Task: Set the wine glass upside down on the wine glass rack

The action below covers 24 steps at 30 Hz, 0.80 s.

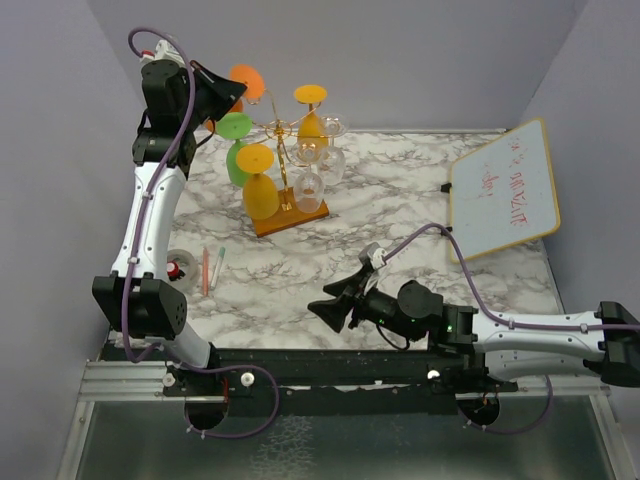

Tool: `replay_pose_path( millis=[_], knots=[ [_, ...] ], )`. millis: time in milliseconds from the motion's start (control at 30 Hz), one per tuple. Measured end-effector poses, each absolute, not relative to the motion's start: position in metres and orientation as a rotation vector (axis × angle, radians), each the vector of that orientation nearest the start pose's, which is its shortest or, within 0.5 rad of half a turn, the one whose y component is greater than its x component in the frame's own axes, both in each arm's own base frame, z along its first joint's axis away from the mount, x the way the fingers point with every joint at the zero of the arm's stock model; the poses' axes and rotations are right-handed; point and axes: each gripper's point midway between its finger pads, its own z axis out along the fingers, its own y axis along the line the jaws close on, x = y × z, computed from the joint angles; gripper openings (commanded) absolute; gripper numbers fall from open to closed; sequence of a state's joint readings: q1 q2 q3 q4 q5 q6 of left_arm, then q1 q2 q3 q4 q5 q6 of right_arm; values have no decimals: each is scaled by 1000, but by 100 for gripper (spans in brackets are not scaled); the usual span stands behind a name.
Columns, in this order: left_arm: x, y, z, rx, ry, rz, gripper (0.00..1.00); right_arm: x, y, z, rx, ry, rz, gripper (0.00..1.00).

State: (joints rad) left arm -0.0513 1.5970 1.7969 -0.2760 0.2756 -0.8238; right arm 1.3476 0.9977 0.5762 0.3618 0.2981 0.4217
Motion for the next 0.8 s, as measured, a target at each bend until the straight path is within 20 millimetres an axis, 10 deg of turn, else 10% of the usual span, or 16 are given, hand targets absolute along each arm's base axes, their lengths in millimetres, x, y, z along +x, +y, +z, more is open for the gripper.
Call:
replay_pose_path(
  millis=[800],
  knots=[
    [491,-114,398,-451,1812,-1024,0,105,367,223,-675,1672,1116,61]
  ],
)
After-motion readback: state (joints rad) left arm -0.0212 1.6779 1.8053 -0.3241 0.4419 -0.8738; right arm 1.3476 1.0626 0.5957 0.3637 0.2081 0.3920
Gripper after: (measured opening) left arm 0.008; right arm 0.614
